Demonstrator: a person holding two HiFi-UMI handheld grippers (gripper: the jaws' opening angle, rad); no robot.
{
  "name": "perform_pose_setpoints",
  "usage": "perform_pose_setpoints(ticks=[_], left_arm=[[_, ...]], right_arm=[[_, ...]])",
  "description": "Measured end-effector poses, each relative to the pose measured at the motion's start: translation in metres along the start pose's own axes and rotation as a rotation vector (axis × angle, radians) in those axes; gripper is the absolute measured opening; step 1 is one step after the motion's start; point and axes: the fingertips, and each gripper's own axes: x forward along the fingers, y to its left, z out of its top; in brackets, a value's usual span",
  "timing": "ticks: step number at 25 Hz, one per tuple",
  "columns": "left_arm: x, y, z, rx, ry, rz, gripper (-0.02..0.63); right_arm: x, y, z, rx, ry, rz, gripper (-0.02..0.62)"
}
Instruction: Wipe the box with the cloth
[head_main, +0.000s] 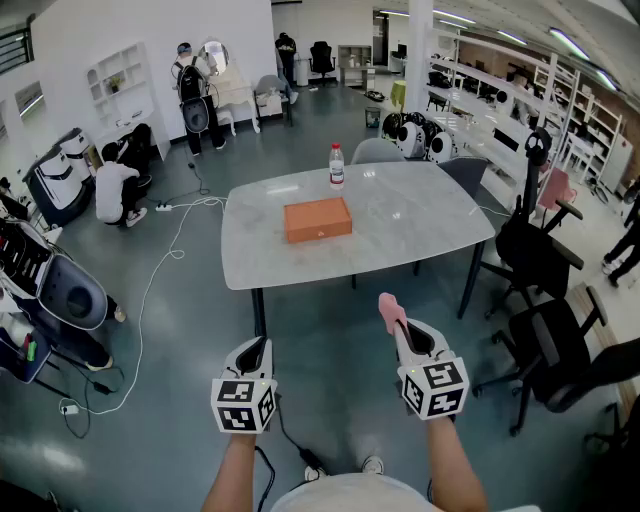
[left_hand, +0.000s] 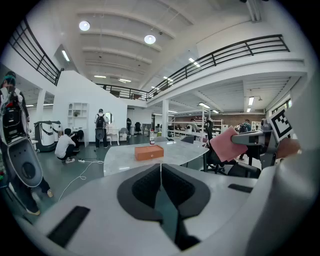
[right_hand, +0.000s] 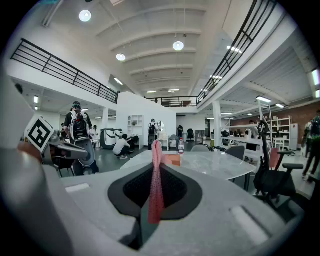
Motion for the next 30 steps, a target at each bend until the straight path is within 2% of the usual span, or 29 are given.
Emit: perform_pose_setpoints(ticks=[12,18,25,30], left_arm=[[0.015,0.04,0.001,0.003,0.012,-0.066,0.015],[0.027,0.056,0.002,-0.014,0.02,-0.073,0.015],[0.059,0.065,0.007,-0.016,0.014,-0.055,0.015],[0.099,0.062,0.013,-0.017,0.024,-0.024,0.015]], right_arm=[[0.028,0.029,0.01,0.017,0.008,-0.041,0.018],[0.05,0.037,0.023,0.0,0.002,-0.029,0.018],[0.083,0.025,0.024,-0.01,-0.008,0.003,0.018],[0.119,-0.004,0.018,-0.003,-0.001,0.048,0.018]])
